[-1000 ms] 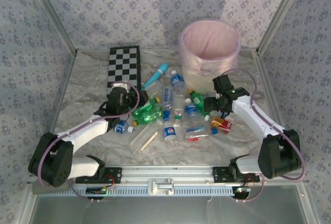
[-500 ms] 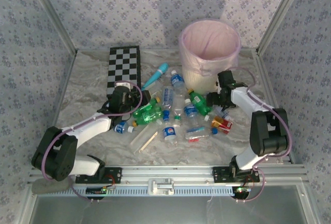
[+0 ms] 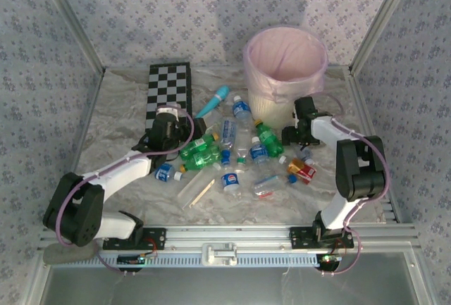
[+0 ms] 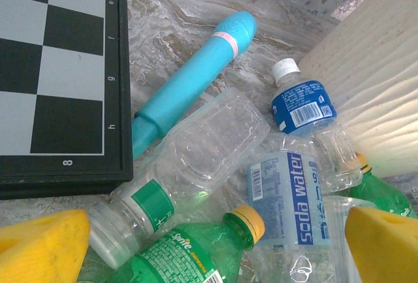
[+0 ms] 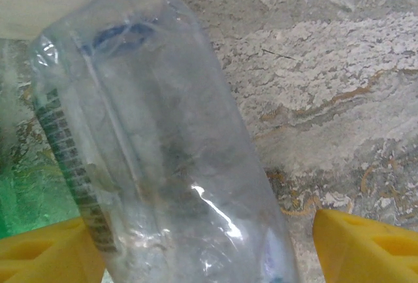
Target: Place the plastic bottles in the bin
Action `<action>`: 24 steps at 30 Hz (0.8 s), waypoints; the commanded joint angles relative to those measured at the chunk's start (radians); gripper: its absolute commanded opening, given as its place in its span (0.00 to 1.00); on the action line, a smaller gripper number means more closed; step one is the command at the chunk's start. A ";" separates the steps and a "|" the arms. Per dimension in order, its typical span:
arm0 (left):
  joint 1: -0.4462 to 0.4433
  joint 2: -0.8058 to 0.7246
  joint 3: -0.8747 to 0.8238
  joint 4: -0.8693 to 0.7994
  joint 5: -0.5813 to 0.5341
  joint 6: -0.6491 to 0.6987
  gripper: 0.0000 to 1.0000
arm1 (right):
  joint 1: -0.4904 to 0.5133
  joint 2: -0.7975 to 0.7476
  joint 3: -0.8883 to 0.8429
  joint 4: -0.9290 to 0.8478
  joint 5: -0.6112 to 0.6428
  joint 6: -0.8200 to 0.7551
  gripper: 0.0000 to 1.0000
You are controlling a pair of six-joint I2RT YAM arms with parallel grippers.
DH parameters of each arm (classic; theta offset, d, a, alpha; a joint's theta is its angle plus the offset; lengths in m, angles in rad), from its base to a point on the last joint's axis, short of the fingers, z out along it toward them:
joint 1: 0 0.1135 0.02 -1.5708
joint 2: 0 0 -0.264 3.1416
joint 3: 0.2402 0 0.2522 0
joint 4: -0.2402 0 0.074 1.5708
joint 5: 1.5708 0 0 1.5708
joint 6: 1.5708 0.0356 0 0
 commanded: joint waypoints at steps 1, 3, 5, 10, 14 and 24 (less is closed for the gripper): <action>-0.006 -0.008 0.034 -0.025 -0.011 0.006 1.00 | -0.003 0.016 0.006 0.020 0.015 -0.022 0.78; -0.005 -0.012 0.032 -0.028 -0.017 0.000 1.00 | -0.005 0.016 0.001 0.028 0.016 -0.026 0.74; -0.006 -0.017 0.029 -0.028 -0.023 -0.006 1.00 | -0.005 0.016 0.000 0.032 0.018 -0.029 0.70; -0.006 -0.030 0.021 -0.029 -0.036 -0.014 1.00 | -0.005 0.005 -0.008 0.043 0.027 -0.035 0.62; -0.006 -0.038 0.021 -0.032 -0.050 -0.015 1.00 | -0.007 -0.022 -0.022 0.058 0.037 -0.037 0.56; -0.005 -0.110 -0.032 -0.038 -0.157 -0.046 1.00 | -0.033 -0.197 -0.111 0.144 0.081 0.018 0.47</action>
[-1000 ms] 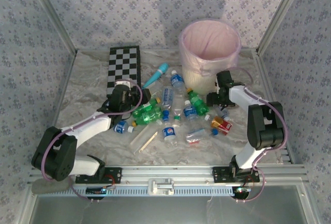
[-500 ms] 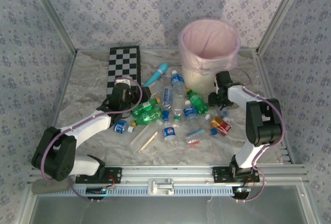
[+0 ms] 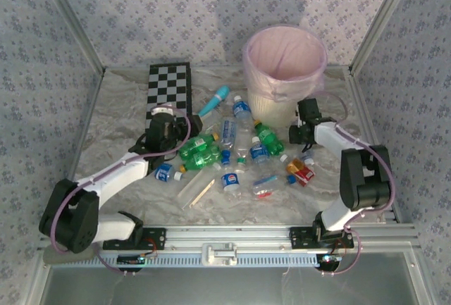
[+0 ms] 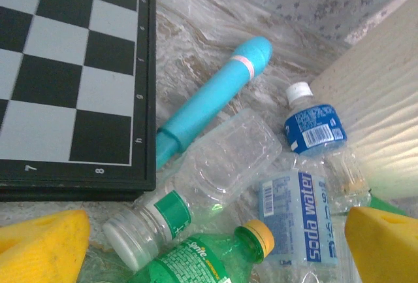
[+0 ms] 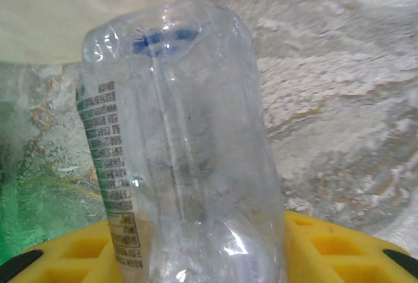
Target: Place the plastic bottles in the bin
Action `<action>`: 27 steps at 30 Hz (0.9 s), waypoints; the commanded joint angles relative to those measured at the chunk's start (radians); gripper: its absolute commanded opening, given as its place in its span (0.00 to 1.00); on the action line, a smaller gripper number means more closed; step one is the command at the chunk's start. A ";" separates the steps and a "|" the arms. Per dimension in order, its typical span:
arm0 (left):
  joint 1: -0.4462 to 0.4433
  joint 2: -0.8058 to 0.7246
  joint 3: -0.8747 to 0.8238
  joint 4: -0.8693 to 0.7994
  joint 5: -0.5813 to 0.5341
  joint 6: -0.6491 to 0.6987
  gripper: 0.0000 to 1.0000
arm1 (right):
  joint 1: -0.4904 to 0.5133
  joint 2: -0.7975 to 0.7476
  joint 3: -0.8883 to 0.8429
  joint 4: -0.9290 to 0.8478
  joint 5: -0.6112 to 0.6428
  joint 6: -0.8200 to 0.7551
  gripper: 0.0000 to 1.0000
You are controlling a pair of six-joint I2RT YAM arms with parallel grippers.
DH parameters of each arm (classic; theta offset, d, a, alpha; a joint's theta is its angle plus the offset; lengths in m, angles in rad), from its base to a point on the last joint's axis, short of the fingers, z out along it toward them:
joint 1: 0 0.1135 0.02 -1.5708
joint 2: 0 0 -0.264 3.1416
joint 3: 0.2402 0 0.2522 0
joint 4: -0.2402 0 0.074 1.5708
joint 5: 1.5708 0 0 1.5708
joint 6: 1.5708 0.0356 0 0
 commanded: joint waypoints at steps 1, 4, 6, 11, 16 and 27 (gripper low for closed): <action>-0.005 -0.059 -0.030 -0.010 -0.079 -0.022 1.00 | -0.030 -0.095 -0.040 0.054 0.028 0.045 0.47; 0.000 -0.094 -0.052 -0.024 -0.123 -0.025 1.00 | -0.073 -0.167 -0.088 0.087 0.020 0.096 0.45; 0.008 -0.119 -0.066 -0.034 -0.145 -0.031 1.00 | -0.115 -0.217 -0.120 0.100 0.001 0.143 0.45; 0.046 -0.161 -0.103 -0.046 -0.150 -0.060 1.00 | -0.249 -0.352 -0.163 0.110 -0.072 0.246 0.44; 0.088 -0.190 -0.140 -0.045 -0.134 -0.096 1.00 | -0.333 -0.502 -0.103 0.104 -0.108 0.271 0.44; 0.133 -0.224 -0.189 -0.036 -0.112 -0.119 1.00 | -0.240 -0.453 0.346 0.189 -0.209 0.324 0.40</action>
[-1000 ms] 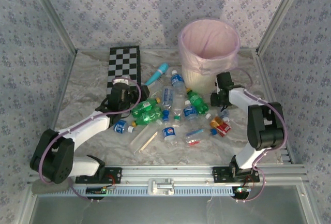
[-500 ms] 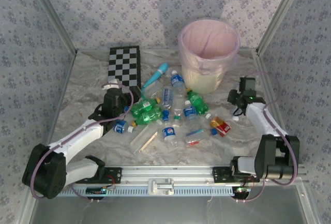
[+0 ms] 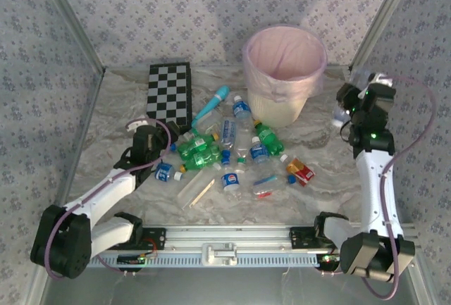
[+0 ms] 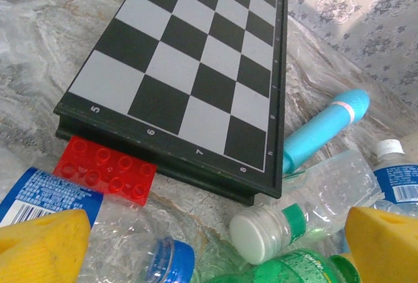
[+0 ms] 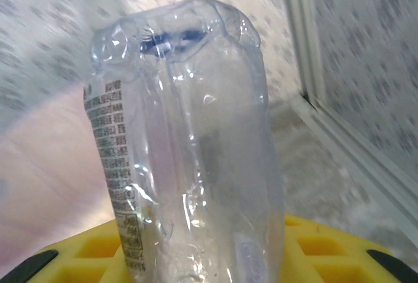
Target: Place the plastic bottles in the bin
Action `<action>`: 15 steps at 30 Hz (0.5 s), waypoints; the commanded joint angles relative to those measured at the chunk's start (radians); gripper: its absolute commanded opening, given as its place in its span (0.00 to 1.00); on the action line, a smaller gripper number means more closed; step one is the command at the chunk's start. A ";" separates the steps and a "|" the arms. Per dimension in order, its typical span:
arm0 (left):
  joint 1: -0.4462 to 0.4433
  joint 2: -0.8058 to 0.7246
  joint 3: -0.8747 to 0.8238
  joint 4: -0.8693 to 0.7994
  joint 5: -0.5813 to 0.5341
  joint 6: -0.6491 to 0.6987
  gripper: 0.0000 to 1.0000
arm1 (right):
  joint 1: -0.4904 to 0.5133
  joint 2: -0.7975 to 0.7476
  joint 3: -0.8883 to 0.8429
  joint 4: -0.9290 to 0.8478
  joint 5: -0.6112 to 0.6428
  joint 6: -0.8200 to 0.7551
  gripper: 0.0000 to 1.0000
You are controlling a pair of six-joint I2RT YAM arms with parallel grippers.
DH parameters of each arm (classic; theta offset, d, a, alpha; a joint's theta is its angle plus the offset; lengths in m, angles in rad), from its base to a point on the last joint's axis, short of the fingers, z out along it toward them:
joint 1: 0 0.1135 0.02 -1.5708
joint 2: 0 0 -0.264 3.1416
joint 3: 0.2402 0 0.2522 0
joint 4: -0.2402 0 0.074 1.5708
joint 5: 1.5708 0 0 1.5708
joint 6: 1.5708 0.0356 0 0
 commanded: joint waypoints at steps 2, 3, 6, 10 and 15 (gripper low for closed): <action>0.009 -0.049 -0.014 0.004 0.009 -0.009 1.00 | 0.113 0.105 0.198 0.084 -0.035 0.008 0.40; 0.010 -0.055 -0.019 0.001 0.009 -0.006 1.00 | 0.145 0.145 0.256 0.088 -0.034 -0.006 0.40; 0.018 -0.078 -0.032 -0.016 0.008 -0.001 1.00 | 0.231 0.277 0.437 0.057 -0.032 -0.056 0.40; 0.027 -0.125 -0.052 -0.043 0.006 0.010 1.00 | 0.330 0.465 0.661 -0.019 -0.021 -0.137 0.40; 0.040 -0.206 -0.089 -0.078 -0.019 0.017 1.00 | 0.390 0.711 0.941 -0.187 -0.034 -0.177 0.41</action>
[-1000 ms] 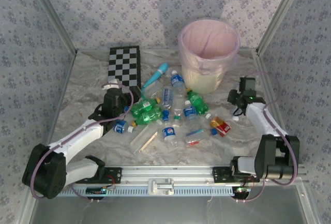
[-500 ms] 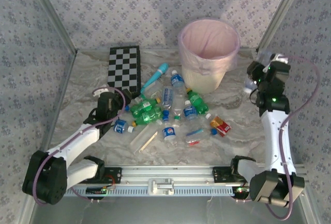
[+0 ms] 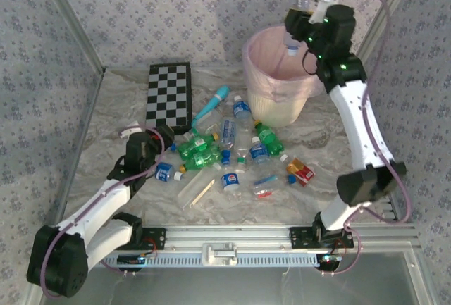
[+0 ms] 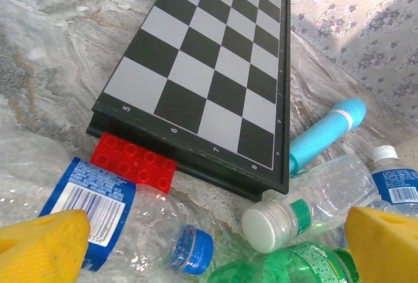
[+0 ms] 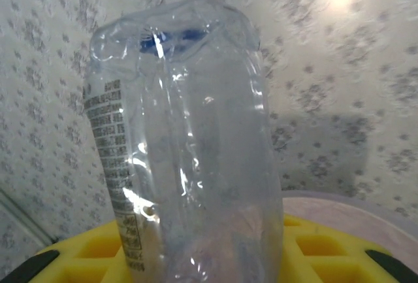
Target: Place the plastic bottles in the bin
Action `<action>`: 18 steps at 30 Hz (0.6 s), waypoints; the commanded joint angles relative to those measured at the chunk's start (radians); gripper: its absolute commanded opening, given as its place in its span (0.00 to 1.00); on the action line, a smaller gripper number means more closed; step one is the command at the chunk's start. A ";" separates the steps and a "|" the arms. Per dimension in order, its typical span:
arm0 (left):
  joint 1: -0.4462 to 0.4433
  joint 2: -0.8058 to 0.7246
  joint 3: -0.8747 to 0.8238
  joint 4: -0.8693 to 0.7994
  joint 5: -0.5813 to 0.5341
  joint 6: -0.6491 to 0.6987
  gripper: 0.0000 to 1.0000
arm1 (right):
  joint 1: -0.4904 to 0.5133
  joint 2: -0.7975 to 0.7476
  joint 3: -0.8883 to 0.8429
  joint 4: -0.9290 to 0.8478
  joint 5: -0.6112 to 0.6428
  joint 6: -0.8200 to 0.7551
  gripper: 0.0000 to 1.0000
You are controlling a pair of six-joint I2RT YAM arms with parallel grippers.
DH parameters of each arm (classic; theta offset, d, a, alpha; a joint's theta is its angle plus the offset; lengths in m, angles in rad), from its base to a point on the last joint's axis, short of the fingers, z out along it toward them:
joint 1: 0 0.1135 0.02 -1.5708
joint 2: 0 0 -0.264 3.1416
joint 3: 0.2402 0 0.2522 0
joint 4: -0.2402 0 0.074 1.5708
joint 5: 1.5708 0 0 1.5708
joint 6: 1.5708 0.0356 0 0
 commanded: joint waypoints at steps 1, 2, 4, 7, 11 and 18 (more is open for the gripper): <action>0.015 -0.059 -0.025 -0.040 -0.020 0.014 1.00 | 0.023 0.124 0.147 -0.168 -0.004 -0.061 0.41; 0.019 -0.076 -0.034 -0.047 -0.024 0.016 1.00 | 0.030 0.158 0.184 -0.198 -0.002 -0.067 0.41; 0.029 -0.107 -0.047 -0.057 -0.028 0.021 1.00 | 0.039 0.219 0.235 -0.249 0.003 -0.078 0.42; 0.043 -0.154 -0.063 -0.074 -0.033 0.033 1.00 | 0.049 0.283 0.281 -0.334 0.021 -0.092 0.42; 0.060 -0.206 -0.083 -0.088 -0.048 0.040 1.00 | 0.054 0.332 0.279 -0.414 0.056 -0.095 0.42; 0.070 -0.245 -0.103 -0.091 -0.082 0.010 1.00 | 0.066 0.382 0.249 -0.487 0.098 -0.088 0.44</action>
